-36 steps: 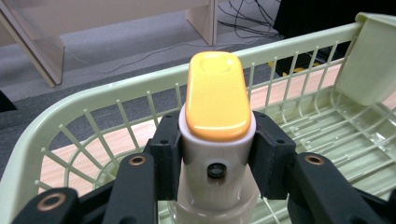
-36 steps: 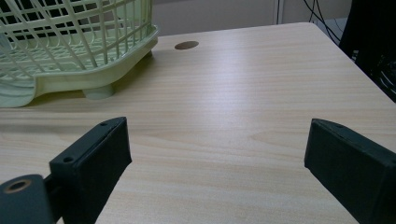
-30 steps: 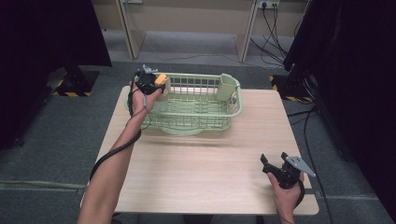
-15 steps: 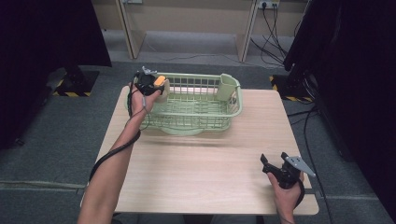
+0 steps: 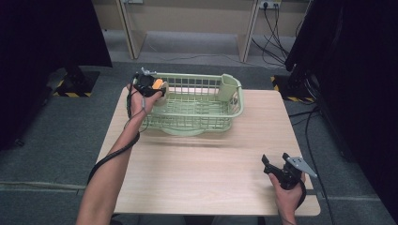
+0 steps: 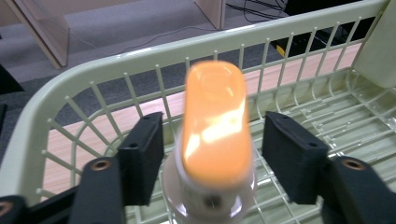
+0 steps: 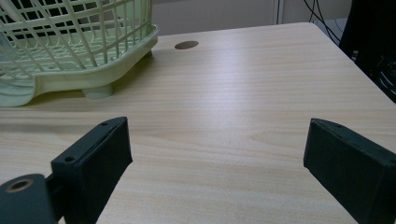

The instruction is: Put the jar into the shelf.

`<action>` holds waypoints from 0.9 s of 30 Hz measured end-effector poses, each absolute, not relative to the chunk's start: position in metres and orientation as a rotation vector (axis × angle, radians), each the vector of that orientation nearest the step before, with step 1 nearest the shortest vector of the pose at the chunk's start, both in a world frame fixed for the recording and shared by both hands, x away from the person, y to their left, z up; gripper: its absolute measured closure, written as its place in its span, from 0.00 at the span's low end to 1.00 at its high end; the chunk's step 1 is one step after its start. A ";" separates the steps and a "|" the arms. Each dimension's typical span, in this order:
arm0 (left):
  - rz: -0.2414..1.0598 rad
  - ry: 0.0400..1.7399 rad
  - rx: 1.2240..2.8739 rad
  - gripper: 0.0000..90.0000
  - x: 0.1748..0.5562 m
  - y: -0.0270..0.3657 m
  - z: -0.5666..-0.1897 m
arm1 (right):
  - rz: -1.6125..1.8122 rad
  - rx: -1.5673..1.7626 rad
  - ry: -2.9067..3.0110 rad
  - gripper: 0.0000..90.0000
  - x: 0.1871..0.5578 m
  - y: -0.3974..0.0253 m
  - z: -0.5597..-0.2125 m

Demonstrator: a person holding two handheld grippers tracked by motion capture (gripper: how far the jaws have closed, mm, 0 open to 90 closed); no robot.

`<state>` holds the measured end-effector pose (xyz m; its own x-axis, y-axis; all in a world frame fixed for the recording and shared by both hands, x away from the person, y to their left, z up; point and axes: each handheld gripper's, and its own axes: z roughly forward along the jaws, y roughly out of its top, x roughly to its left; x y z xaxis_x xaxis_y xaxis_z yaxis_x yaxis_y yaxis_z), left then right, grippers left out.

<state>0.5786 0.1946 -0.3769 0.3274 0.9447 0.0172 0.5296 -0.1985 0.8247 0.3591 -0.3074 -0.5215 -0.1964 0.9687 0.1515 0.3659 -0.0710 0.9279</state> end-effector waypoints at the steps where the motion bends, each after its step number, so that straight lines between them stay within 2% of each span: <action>1: 0.709 1.307 1.846 0.38 0.578 0.195 -0.377 | 1.268 1.453 1.597 0.09 0.359 -0.307 -0.522; 4: 0.716 1.306 1.839 0.32 0.575 0.196 -0.375 | 1.267 1.451 1.597 0.09 0.359 -0.307 -0.522; 11: 0.734 1.295 1.826 0.26 0.568 0.196 -0.372 | 1.267 1.453 1.596 0.09 0.359 -0.307 -0.522; 27: 0.757 1.261 1.796 0.21 0.543 0.203 -0.372 | 1.262 1.451 1.597 0.09 0.359 -0.307 -0.522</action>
